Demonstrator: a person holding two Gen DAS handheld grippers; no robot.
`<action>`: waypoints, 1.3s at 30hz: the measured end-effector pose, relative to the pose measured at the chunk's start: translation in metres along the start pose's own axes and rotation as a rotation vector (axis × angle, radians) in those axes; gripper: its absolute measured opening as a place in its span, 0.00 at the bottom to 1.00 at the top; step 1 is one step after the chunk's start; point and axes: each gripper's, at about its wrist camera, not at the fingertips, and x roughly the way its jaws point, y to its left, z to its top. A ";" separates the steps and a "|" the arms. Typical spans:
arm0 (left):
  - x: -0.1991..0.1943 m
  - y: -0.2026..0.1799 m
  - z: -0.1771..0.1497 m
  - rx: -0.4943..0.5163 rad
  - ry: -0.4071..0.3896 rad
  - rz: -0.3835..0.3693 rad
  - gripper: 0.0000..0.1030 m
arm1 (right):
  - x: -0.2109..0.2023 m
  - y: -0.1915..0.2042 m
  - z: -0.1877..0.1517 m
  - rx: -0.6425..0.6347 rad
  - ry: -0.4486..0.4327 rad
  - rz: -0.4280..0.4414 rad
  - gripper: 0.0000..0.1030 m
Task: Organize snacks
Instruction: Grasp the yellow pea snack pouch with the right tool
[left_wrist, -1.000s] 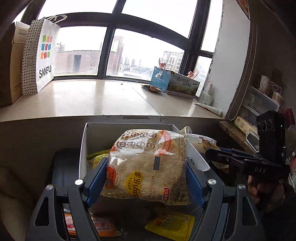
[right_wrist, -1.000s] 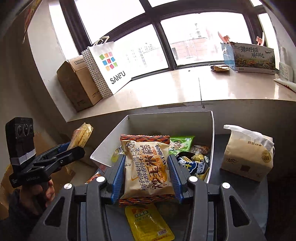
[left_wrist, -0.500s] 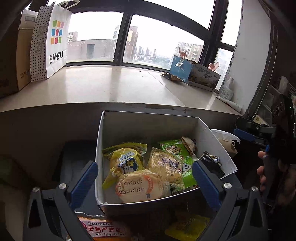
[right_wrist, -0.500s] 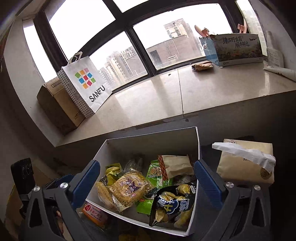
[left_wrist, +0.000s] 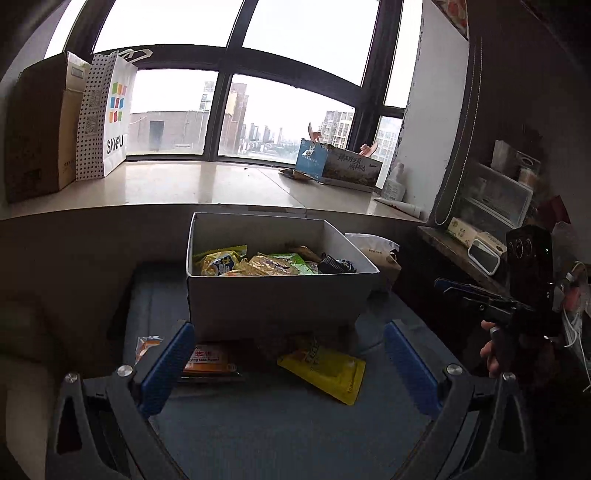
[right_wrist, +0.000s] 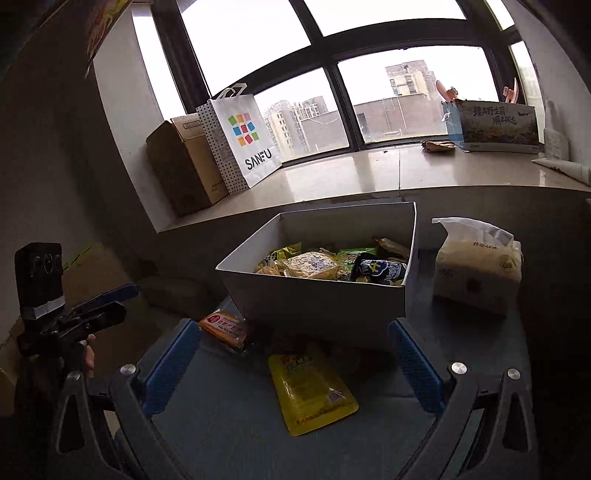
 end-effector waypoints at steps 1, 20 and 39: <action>-0.008 -0.005 -0.008 -0.003 0.001 0.003 1.00 | -0.010 0.004 -0.012 -0.011 -0.005 0.005 1.00; -0.060 -0.036 -0.069 0.019 0.006 0.012 1.00 | -0.025 0.058 -0.116 -0.274 0.162 -0.132 1.00; -0.052 -0.016 -0.072 -0.001 0.032 0.029 1.00 | 0.173 0.025 -0.064 -0.326 0.444 -0.153 1.00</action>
